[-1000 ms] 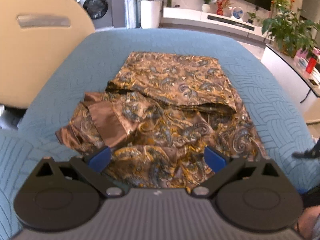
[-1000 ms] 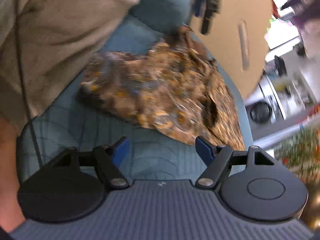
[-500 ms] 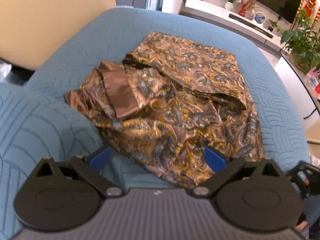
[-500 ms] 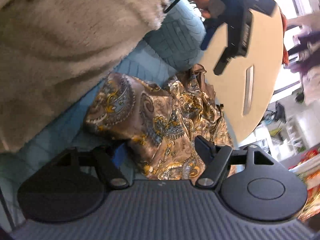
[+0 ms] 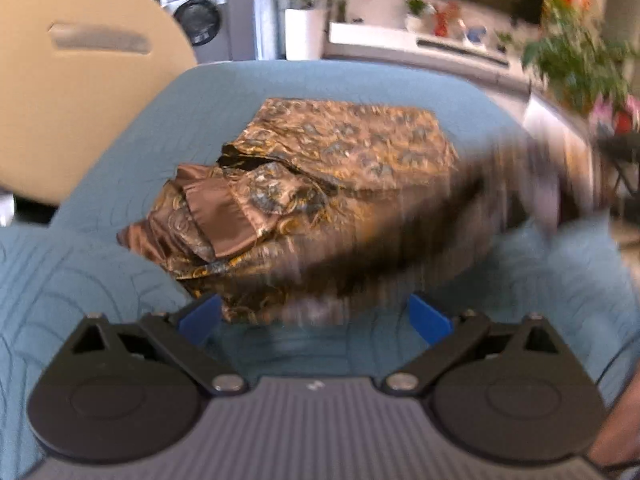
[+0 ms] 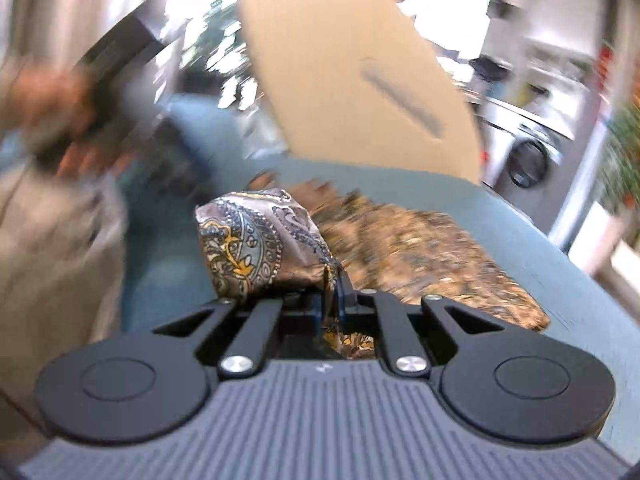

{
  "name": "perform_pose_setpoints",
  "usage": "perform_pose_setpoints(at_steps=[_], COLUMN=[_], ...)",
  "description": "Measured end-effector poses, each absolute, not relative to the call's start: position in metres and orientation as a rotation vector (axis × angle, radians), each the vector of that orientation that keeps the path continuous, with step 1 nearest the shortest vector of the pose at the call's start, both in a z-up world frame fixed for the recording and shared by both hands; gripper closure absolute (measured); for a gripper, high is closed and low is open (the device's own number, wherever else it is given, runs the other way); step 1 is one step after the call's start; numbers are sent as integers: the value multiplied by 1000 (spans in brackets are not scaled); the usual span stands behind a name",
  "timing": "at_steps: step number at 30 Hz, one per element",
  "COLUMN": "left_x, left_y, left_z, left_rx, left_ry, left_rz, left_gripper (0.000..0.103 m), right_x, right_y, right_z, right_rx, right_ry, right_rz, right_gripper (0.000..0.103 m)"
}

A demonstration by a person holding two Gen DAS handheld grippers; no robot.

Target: Fold clothes

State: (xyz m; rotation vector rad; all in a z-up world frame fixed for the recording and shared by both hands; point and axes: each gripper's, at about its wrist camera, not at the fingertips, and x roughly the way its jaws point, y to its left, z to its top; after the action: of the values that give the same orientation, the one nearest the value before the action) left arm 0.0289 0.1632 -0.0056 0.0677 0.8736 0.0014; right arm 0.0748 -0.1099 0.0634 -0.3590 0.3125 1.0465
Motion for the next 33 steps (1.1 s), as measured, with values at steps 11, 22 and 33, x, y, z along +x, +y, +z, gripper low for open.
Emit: perform_pose_setpoints(at_steps=[11,22,33], left_x=[88,100,77], left_y=[197,149,107], left_z=[-40,-48,-85], left_rx=[-304,224,1063], left_ry=[844,703,679], left_rz=[396,352,55], left_gripper=[7,3,29], right_x=[93,68,51], right_y=[-135,-141,-147], right_z=[97,72,67], right_rx=[-246,-356,-312], right_ry=[211,183,196], right_rz=[987,1104,1116], right_gripper=[96,96,96])
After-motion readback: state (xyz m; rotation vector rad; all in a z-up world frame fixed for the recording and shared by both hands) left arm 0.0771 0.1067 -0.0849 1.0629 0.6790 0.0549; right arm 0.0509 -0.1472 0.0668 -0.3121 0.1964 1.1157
